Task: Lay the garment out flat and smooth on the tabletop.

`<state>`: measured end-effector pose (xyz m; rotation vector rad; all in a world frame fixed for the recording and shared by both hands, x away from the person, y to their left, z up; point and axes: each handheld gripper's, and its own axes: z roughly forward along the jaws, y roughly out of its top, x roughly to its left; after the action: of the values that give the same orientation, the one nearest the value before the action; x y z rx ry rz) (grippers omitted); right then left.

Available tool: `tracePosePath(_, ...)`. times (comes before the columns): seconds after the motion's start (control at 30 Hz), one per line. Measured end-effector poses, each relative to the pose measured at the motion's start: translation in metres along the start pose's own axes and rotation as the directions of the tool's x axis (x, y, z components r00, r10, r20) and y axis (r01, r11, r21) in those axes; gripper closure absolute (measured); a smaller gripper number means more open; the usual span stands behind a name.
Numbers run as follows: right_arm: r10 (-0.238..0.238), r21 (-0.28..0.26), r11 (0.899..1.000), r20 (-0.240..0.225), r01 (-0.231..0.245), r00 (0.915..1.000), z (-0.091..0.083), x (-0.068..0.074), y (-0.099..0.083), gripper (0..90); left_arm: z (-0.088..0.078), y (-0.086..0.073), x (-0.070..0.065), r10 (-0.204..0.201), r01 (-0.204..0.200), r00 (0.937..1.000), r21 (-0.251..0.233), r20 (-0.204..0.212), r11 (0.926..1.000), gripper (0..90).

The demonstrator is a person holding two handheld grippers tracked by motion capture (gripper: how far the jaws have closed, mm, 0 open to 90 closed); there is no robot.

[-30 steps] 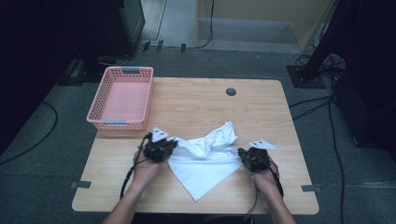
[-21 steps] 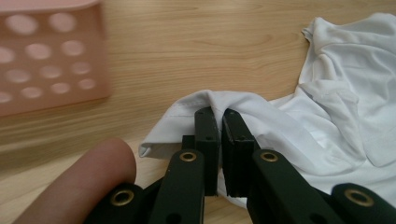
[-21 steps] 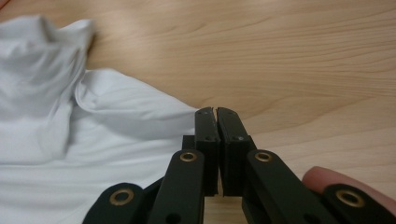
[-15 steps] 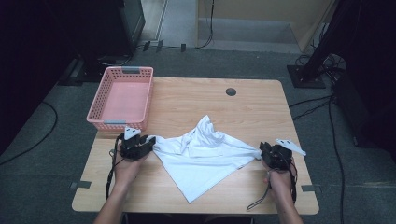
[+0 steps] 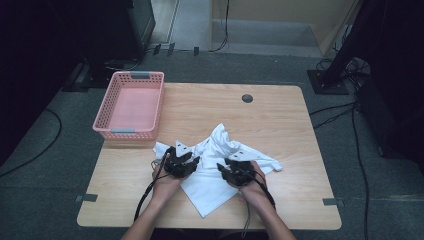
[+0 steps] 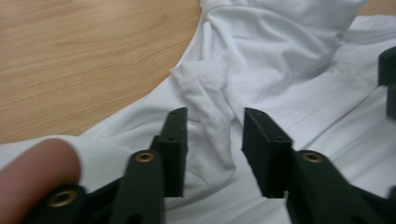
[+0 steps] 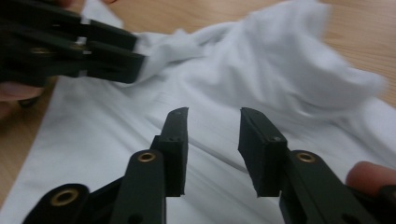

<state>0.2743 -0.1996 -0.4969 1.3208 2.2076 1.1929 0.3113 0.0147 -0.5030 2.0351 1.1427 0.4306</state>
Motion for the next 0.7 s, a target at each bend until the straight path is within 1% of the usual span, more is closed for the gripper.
tracePosePath(0.03, 0.0, 0.0, 1.0, 0.0, 0.0, 1.0, 0.0, 0.0, 0.0, 61.8, 0.0, 0.0, 0.0, 0.0, 0.0, 1.0, 0.0, 0.0, 1.0, 72.5)
tracePosePath(0.07, -0.014, 0.01, 1.0, -0.01, 0.014, 0.9999, 0.006, 0.006, 0.003, 60.4, 0.002, 0.0, 0.001, -0.007, 0.007, 1.0, 0.006, -0.002, 1.0, 72.5)
tracePosePath(0.1, -0.02, 0.02, 1.0, -0.016, 0.02, 0.9997, 0.014, 0.013, 0.006, 60.1, 0.002, -0.001, 0.001, -0.006, 0.006, 1.0, 0.01, -0.006, 0.9999, 76.0)
tracePosePath(0.13, -0.026, 0.026, 0.999, -0.016, 0.026, 0.9995, 0.021, 0.017, 0.008, 60.0, 0.003, -0.001, 0.001, -0.004, 0.004, 1.0, 0.011, -0.009, 0.9999, 78.8)
tracePosePath(0.2, -0.038, 0.044, 0.998, -0.01, 0.038, 0.9992, 0.031, 0.024, 0.011, 60.2, 0.002, -0.002, 0.002, -0.003, 0.003, 1.0, 0.01, -0.001, 0.9999, 82.1)
tracePosePath(0.23, -0.055, 0.059, 0.997, -0.001, 0.055, 0.9985, 0.037, 0.027, 0.011, 61.5, 0.001, -0.002, 0.002, -0.003, 0.003, 1.0, 0.008, 0.002, 1.0, 83.5)
tracePosePath(0.3, -0.08, 0.106, 0.991, 0.03, 0.076, 0.9964, 0.046, 0.03, 0.011, 73.5, -0.001, -0.001, 0.006, -0.012, 0.012, 0.9999, 0.003, 0.004, 0.9999, 85.8)
tracePosePath(0.33, -0.086, 0.103, 0.991, 0.046, 0.081, 0.9952, 0.047, 0.029, 0.01, 79.0, -0.003, -0.001, 0.009, -0.008, 0.008, 1.0, 0.001, 0.001, 1.0, 86.6)
tracePosePath(0.37, -0.078, 0.1, 0.992, 0.054, 0.072, 0.9955, 0.046, 0.026, 0.01, 85.0, -0.005, -0.002, 0.012, -0.015, 0.015, 0.9999, -0.004, -0.001, 0.9999, 87.5)
tracePosePath(0.4, -0.066, 0.096, 0.994, 0.066, 0.06, 0.9956, 0.044, 0.022, 0.011, 88.5, -0.006, -0.002, 0.015, -0.016, 0.016, 0.9999, -0.004, -0.002, 0.9999, 88.1)
tracePosePath(0.47, -0.05, 0.083, 0.996, 0.078, 0.043, 0.9957, 0.038, 0.014, 0.011, 89.2, -0.008, -0.003, 0.022, -0.031, 0.031, 0.9995, -0.007, -0.005, 0.9995, 88.6)
tracePosePath(0.53, -0.035, 0.063, 0.998, 0.101, 0.029, 0.9943, 0.027, 0.001, 0.012, 89.4, -0.012, -0.005, 0.029, -0.042, 0.041, 0.9991, -0.011, -0.008, 0.9991, 88.9)
tracePosePath(0.57, -0.009, 0.052, 0.999, 0.112, 0.003, 0.9936, 0.021, -0.007, 0.012, 89.4, -0.014, -0.005, 0.034, -0.046, 0.046, 0.9989, -0.013, -0.012, 0.9989, 88.9)
tracePosePath(0.6, 0.021, 0.032, 0.999, 0.13, -0.025, 0.9912, 0.012, -0.019, 0.012, 89.4, -0.017, -0.006, 0.038, -0.049, 0.049, 0.9986, -0.018, -0.02, 0.9986, 88.9)
tracePosePath(0.63, 0.054, 0.01, 0.998, 0.153, -0.057, 0.9868, 0.002, -0.032, 0.011, 89.4, -0.019, -0.007, 0.041, -0.055, 0.054, 0.9982, -0.02, -0.023, 0.9983, 88.9)
tracePosePath(0.7, 0.108, -0.019, 0.994, 0.191, -0.106, 0.9756, -0.013, -0.054, 0.009, 89.4, -0.023, -0.009, 0.048, -0.051, 0.051, 0.9982, -0.021, -0.03, 0.9985, 88.9)
